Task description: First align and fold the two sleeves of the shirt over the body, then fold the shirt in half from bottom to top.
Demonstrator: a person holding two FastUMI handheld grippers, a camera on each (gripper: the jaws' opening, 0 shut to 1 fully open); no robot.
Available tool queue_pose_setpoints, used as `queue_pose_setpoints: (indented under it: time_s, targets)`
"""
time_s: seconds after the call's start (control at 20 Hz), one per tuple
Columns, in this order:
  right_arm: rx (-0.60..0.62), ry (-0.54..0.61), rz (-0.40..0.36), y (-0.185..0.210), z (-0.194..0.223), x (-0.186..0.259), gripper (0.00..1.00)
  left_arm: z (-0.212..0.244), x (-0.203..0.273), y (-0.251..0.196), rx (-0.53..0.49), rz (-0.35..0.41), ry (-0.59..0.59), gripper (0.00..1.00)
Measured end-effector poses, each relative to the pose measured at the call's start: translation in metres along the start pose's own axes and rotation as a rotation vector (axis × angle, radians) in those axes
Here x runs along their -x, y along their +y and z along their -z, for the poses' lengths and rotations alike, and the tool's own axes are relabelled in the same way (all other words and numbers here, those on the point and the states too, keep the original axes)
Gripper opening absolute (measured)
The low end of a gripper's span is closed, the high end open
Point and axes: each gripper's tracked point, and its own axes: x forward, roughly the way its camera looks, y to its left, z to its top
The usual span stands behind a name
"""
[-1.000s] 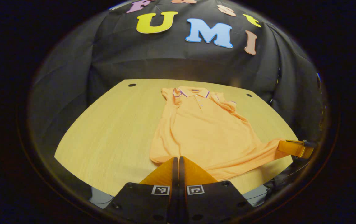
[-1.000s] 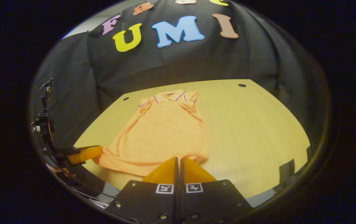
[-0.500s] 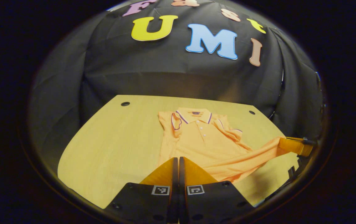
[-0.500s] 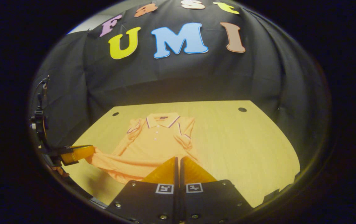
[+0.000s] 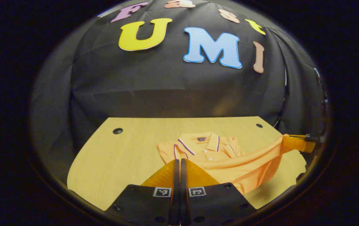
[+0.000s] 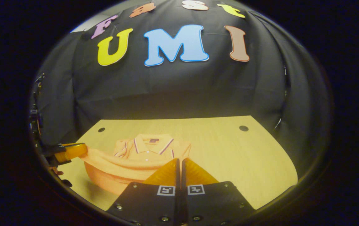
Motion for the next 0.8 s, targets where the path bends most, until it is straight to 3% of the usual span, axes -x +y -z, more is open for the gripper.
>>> queue_pose_setpoints:
  time_s: [0.4, 0.8]
  targets:
    - [0.027, 0.001, 0.015, 0.001, -0.033, -0.061, 0.0, -0.029, -0.067, 0.008, -0.031, 0.012, -0.011, 0.06]
    - [0.032, 0.055, 0.019, -0.005, -0.032, -0.121, 0.0, -0.04, -0.127, 0.027, -0.071, -0.004, -0.002, 0.06]
